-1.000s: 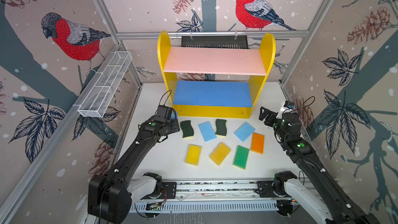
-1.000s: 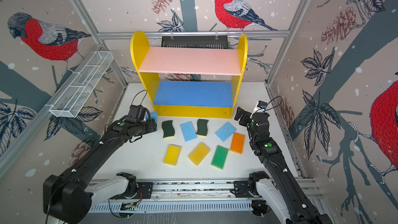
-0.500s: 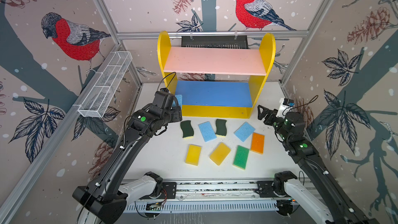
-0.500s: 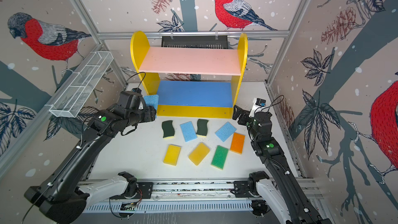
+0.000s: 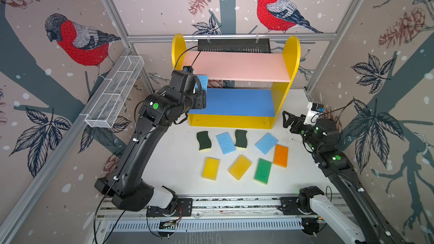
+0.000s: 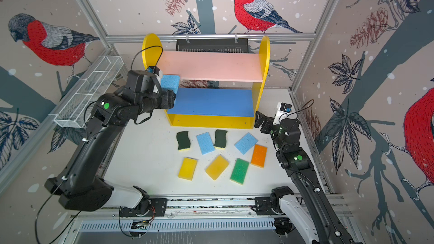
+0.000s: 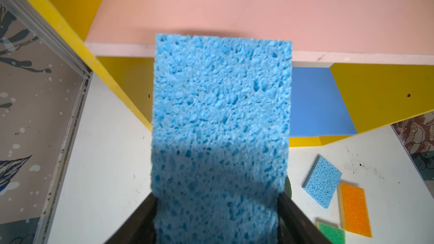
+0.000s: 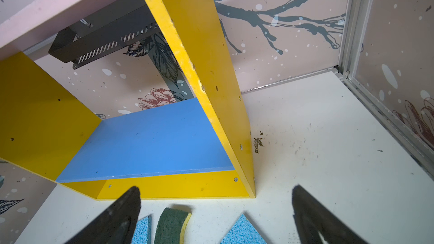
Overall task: Arrange cleaning sponges on a shelf
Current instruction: Pick up the cleaning sponge from the middle-left of the table, then place the cleaning sponge on the shelf.
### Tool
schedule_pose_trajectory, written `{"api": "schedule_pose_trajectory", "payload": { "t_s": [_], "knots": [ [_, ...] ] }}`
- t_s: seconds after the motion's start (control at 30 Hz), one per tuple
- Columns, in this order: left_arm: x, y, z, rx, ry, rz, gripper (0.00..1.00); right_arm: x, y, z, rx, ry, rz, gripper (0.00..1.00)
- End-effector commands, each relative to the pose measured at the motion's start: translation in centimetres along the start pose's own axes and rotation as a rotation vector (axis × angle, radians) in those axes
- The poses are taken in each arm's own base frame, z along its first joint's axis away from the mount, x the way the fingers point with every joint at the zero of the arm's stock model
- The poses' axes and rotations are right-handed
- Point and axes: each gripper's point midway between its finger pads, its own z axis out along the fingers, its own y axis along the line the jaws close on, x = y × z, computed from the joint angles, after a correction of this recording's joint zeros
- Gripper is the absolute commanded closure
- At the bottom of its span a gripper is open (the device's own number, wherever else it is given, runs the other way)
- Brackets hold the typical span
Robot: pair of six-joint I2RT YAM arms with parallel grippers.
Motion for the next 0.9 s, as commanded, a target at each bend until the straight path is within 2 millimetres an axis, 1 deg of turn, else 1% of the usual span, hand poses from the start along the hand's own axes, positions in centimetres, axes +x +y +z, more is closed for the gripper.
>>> {"api": "schedule_pose_trajectory", "payload": {
  "t_s": [0.0,0.1,0.27,0.37,0.43,0.5,0.6,0.77,0.87],
  "knots": [
    [-1.5,-0.2,0.2,-0.019,-0.005,0.063,0.29,-0.5,0.2,-0.6,0.000,-0.007,-0.008,0.00],
    [-3.4,-0.8,0.9,-0.022,-0.045,0.080,0.29,-0.9,0.5,-1.1,-0.017,-0.022,0.005,0.00],
    [-6.8,-1.9,0.8,0.013,-0.138,0.076,0.28,-1.4,0.5,-1.6,-0.011,-0.037,0.001,0.00],
    [-8.1,-2.2,1.6,0.011,-0.168,0.078,0.27,-1.5,0.5,-1.6,-0.010,-0.037,-0.011,0.00],
    [-8.7,-1.8,2.2,-0.002,-0.184,0.084,0.25,-1.5,0.6,-1.7,-0.012,-0.039,-0.012,0.00],
    [-9.4,-0.6,2.9,-0.028,-0.196,0.070,0.25,-1.5,0.6,-1.7,-0.014,-0.038,-0.013,0.00],
    [-10.3,0.7,3.5,-0.055,-0.220,0.065,0.25,-1.5,0.7,-1.7,-0.018,-0.039,-0.018,0.00],
    [-12.0,0.5,3.1,-0.059,-0.296,0.105,0.25,-1.4,0.7,-1.4,-0.021,-0.046,-0.026,0.00],
    [-12.6,0.6,3.0,-0.063,-0.320,0.101,0.25,-0.9,0.4,-1.2,-0.010,-0.037,-0.024,0.00]
  ]
}}
